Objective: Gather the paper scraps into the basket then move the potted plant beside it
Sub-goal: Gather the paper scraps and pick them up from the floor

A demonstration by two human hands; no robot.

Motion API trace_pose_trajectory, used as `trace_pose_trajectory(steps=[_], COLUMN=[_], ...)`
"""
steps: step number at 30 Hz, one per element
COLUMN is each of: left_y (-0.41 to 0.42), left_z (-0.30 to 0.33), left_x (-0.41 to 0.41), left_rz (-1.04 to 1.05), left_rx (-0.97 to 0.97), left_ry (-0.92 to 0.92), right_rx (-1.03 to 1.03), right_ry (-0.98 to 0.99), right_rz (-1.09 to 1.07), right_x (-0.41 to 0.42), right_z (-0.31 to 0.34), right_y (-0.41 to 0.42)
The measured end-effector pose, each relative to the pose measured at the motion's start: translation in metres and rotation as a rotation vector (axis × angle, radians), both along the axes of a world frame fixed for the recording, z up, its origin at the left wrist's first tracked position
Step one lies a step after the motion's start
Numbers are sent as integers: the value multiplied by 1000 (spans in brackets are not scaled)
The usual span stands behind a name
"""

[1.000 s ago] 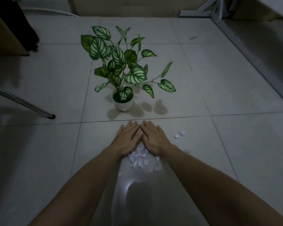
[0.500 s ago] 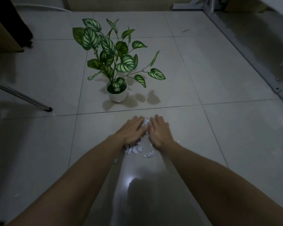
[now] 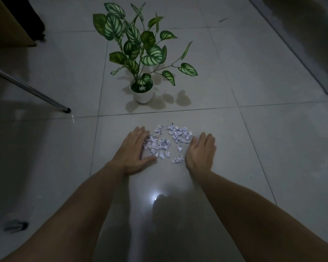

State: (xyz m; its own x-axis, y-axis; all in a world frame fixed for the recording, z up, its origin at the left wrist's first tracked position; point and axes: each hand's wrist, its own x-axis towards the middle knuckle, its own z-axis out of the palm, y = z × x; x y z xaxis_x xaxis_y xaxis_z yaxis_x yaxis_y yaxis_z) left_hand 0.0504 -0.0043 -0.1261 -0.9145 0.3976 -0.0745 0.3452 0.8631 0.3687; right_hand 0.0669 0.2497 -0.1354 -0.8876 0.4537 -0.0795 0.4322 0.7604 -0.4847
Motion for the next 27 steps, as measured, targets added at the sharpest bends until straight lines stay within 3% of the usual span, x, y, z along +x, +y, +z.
trace_pose_trajectory(steps=[5, 9, 12, 15, 23, 27], left_y=[16, 24, 29, 33, 43, 44], left_z=[-17, -16, -14, -14, -8, -11], left_x=[31, 22, 13, 5, -21, -32], left_rz=[-64, 1, -8, -9, -14, -76], left_rx=[-150, -153, -131, -109, -43, -25], left_ry=[58, 28, 15, 12, -9, -27], right_rx=[-108, -221, -124, 103, 134, 125], right_ry=[12, 37, 74, 56, 15, 37], right_rz=[289, 386, 589, 879, 768, 812], right_x=[-11, -7, 9, 18, -5, -28], right_z=[7, 13, 12, 5, -8, -9], right_y=[-48, -40, -9, 16, 0, -9])
